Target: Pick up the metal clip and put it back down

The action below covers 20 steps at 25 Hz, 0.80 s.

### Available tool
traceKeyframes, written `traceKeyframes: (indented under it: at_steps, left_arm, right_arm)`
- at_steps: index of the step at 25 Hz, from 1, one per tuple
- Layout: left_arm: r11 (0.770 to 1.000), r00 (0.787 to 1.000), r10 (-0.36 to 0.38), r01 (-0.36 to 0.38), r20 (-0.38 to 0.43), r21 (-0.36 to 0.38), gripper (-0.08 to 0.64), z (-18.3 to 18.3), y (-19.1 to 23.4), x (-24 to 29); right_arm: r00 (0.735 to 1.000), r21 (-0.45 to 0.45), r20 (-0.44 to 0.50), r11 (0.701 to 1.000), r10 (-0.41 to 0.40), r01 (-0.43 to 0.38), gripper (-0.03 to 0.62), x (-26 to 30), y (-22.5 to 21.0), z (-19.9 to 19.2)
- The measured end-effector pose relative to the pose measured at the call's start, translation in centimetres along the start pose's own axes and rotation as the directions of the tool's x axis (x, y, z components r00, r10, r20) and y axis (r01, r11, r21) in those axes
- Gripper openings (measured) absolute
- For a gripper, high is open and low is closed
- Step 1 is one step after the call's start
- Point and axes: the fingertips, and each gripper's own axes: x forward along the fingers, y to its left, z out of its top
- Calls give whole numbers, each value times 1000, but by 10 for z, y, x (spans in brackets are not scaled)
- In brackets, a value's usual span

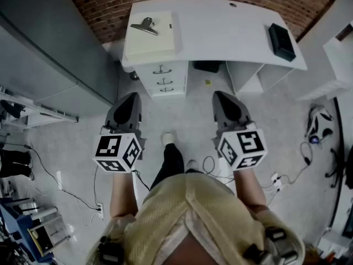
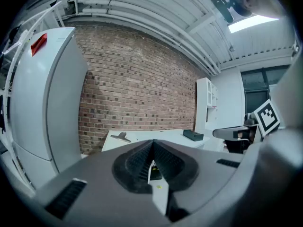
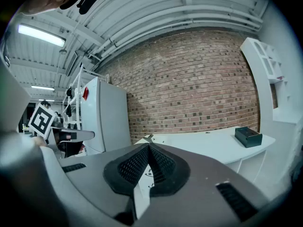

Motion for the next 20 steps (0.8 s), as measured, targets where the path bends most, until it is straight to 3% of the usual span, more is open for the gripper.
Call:
traceKeyframes:
  at_steps: [6, 16, 20]
  left_arm:
    - [999, 999, 34, -34, -40, -6, 3, -12, 17, 7]
    - [995, 1000, 19, -20, -9, -97, 3, -5, 50, 33]
    - [995, 999, 27, -29, -16, -100, 4, -5, 70, 49]
  right_arm:
    - [1000, 16, -23, 1000, 4, -4, 3, 20, 2, -7]
    - [993, 67, -61, 993, 98, -94, 5, 79, 7, -9]
    - [987, 91, -58, 985, 150, -144, 5, 105, 11, -5]
